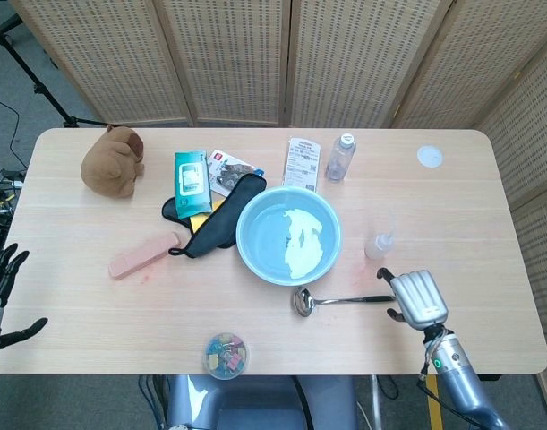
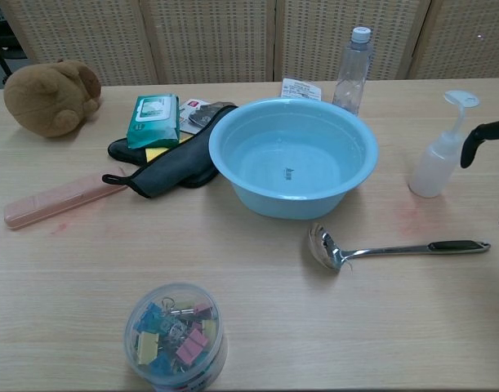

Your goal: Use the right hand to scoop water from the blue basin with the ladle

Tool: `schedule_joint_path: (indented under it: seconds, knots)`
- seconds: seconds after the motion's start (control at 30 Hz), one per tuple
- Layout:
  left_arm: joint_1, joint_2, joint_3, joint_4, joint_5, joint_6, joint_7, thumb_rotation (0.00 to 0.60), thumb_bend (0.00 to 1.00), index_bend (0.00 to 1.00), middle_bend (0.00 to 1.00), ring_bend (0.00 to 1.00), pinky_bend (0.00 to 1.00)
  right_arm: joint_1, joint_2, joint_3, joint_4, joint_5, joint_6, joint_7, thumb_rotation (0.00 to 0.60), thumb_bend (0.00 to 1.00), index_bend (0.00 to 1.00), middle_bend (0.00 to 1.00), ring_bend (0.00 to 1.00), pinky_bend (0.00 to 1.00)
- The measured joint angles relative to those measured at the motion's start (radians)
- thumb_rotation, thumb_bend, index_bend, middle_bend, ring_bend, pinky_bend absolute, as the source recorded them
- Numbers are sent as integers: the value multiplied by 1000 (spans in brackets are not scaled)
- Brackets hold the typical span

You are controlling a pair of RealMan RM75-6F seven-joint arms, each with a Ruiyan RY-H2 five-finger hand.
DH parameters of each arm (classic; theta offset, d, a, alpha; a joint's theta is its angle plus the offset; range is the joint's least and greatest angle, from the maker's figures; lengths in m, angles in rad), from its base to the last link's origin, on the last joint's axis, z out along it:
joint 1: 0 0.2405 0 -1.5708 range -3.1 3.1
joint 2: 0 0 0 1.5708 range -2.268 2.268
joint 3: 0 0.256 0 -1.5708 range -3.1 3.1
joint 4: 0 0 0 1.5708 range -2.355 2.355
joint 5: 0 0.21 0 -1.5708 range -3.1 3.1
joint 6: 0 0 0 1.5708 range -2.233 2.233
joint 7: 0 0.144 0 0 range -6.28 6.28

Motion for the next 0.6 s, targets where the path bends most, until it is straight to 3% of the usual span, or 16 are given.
schedule_joint_path:
  seconds: [0.23, 0.6]
  knots:
    - [0, -2, 1, -2, 2, 1, 5, 600, 0, 0, 0, 0, 0, 33, -81, 10, 33, 101, -27, -96, 600, 124, 415, 923, 859, 1000]
    - [-4, -7, 0, -4, -8, -11, 20, 600, 0, 0, 0, 0, 0, 64, -149, 4, 110, 164, -39, -123, 600, 183, 493, 928, 860, 1000]
